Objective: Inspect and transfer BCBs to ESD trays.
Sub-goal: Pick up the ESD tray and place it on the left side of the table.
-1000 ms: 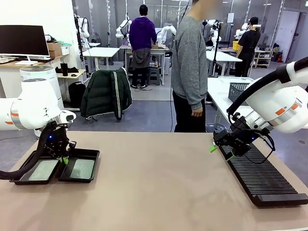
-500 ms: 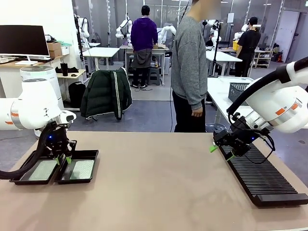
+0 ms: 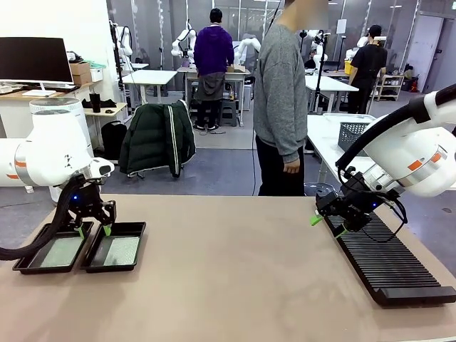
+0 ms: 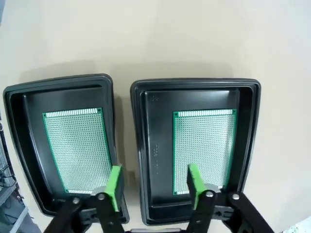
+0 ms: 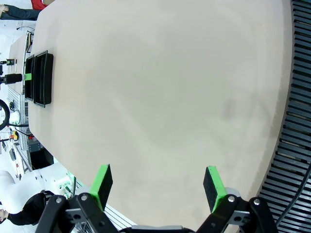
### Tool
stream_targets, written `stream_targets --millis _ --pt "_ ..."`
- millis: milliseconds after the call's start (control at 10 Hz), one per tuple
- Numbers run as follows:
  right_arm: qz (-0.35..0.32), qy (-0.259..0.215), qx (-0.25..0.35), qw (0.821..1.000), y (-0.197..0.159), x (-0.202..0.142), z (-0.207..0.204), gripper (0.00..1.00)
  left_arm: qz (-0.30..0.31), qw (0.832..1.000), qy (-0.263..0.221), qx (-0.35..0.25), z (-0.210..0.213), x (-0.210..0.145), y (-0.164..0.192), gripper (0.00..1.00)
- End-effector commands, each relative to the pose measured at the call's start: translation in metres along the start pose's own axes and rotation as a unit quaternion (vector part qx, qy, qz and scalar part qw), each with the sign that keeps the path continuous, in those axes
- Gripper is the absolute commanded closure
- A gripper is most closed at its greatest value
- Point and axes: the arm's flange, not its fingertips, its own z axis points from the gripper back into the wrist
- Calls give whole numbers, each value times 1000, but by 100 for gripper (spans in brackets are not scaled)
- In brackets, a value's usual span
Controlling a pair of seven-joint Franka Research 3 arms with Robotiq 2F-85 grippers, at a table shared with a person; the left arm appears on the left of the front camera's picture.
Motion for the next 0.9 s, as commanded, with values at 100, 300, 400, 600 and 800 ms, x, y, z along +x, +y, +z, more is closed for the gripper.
stream_targets --millis 100,300,400,600,800 --pt "-1 -1 -1 1000 1 -1 -1 0 -6 1000 -3 17 28 -10 -12 20" --pt "-1 -1 -1 1000 1 -1 -1 0 -2 1000 -4 18 44 -13 -17 2" --pt "-1 -1 -1 1000 1 -1 -1 0 -6 1000 -3 15 52 -15 -18 0" --pt "-1 -1 -1 1000 1 -1 -1 0 -17 1000 -2 18 71 -21 -24 0" --pt "-1 -1 -1 1000 1 -1 -1 0 -22 1000 -1 20 84 -23 -29 0"
